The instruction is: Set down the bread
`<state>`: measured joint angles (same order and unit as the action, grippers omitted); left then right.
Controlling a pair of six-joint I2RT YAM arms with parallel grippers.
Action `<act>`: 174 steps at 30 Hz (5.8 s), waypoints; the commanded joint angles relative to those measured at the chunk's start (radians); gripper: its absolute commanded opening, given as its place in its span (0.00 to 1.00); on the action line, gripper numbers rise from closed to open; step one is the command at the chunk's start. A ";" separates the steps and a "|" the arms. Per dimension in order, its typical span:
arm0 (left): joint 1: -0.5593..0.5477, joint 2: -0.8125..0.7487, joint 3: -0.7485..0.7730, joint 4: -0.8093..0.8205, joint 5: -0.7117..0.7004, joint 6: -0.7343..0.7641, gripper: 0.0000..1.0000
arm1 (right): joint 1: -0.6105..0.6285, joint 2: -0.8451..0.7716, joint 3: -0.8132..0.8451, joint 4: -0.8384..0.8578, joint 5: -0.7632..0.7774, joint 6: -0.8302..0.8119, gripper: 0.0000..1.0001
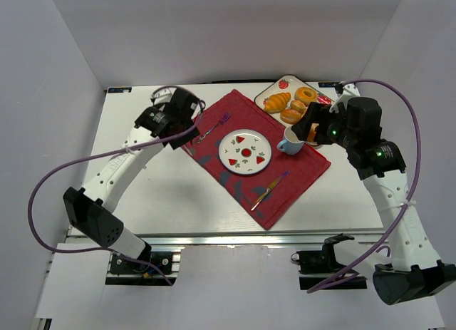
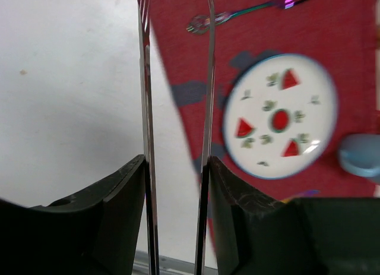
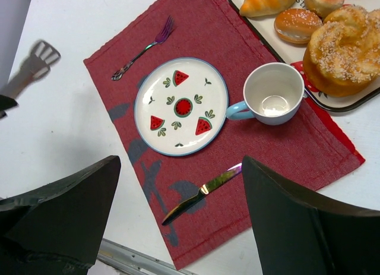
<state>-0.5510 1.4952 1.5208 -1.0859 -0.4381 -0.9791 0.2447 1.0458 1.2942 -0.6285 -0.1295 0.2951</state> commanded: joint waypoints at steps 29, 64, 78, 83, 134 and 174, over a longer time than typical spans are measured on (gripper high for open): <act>-0.046 0.726 0.806 0.526 0.507 0.743 0.53 | 0.005 0.074 0.329 -0.040 0.439 0.059 0.89; -0.047 0.950 0.795 0.517 0.573 1.036 0.63 | 0.005 0.105 0.225 0.007 0.507 0.022 0.89; -0.049 0.901 0.806 0.509 0.570 1.024 0.00 | 0.005 0.106 0.201 0.024 0.492 0.027 0.89; -0.049 0.855 0.819 0.515 0.567 1.011 0.00 | 0.005 0.092 0.195 0.021 0.484 0.027 0.89; -0.257 -0.159 -0.387 0.552 0.188 0.507 0.00 | 0.004 -0.155 0.070 -0.048 0.154 0.052 0.89; -0.316 -0.296 -0.505 0.073 -0.378 -0.156 0.48 | 0.022 -0.038 0.099 0.033 0.091 0.078 0.89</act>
<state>-0.8753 1.1591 1.1095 -0.9401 -0.7109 -0.8974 0.2569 0.9623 1.3598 -0.6590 -0.0120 0.3641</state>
